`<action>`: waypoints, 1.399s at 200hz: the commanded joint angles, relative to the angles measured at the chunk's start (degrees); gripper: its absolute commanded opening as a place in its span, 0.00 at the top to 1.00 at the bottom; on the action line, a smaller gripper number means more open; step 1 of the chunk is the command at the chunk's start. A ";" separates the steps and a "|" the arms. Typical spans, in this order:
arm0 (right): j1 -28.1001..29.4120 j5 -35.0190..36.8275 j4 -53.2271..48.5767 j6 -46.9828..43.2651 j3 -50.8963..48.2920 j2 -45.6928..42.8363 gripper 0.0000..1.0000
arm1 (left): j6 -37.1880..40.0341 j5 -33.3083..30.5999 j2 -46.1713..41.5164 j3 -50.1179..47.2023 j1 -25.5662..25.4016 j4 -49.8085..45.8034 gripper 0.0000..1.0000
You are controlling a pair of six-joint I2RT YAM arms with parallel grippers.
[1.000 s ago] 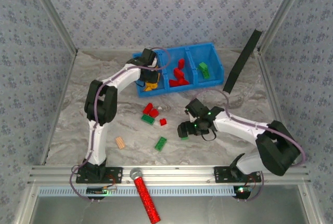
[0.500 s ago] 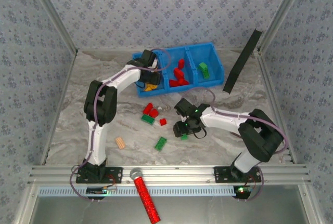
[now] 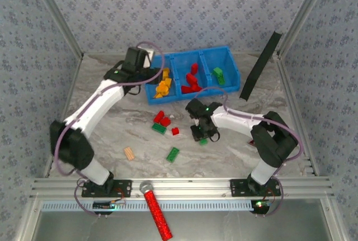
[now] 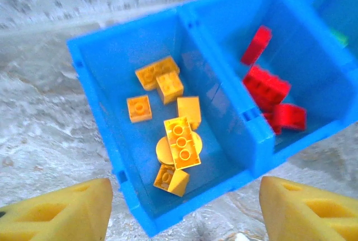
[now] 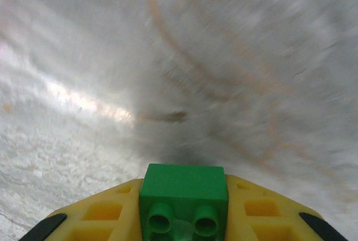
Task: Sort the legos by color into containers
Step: Pick up the lego from the bottom-center of the table, then rotate the container at the top-center of the table.
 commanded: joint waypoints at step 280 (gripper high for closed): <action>-28.72 9.35 3.41 -19.88 46.36 28.97 0.71 | -1.87 3.13 -25.81 -14.75 1.69 -7.05 0.22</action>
